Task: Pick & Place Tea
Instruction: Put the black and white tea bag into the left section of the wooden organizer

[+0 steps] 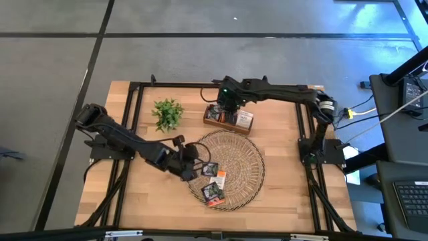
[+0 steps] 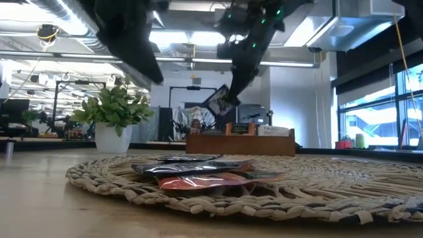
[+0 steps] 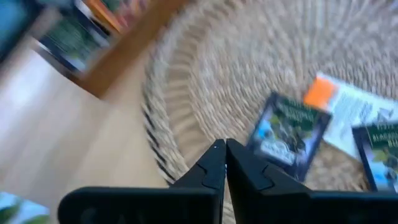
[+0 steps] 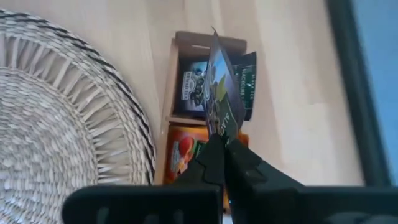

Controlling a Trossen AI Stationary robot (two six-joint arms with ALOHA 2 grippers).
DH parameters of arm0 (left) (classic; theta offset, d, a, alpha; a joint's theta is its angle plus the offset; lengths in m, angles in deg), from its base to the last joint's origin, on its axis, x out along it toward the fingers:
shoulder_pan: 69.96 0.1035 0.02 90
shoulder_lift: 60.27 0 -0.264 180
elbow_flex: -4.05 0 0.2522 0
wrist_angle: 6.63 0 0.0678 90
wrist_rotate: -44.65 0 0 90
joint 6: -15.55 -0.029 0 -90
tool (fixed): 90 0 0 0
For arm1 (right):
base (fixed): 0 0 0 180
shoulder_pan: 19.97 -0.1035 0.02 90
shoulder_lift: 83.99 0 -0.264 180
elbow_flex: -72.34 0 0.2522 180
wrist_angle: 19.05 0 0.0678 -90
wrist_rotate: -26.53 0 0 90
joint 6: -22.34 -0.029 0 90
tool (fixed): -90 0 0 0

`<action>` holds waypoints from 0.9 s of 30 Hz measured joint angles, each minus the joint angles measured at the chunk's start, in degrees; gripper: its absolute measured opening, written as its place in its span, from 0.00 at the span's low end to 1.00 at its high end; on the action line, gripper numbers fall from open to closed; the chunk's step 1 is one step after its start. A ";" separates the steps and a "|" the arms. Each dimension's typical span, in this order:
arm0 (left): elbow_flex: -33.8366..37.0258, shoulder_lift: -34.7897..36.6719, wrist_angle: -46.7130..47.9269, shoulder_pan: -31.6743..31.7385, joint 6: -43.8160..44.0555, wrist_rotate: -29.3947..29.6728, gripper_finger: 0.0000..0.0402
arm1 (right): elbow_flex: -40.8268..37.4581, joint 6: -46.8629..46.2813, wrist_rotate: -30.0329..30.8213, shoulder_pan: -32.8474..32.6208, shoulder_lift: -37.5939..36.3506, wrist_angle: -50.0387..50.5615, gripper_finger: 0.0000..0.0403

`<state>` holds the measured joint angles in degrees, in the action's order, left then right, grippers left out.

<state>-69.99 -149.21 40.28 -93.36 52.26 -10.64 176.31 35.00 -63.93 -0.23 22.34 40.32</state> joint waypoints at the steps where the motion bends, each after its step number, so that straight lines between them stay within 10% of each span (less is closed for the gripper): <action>1: 0.00 0.48 -0.08 -0.85 0.02 2.06 0.02 | 0.37 0.06 -0.59 0.32 1.06 -0.01 0.01; 27: 0.00 1.16 -0.11 -6.24 2.10 12.73 0.02 | 1.24 2.86 -0.68 0.73 6.55 -0.63 0.15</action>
<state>-69.99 -148.05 40.17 -99.60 54.36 2.09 177.54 37.86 -64.62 0.49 28.89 39.68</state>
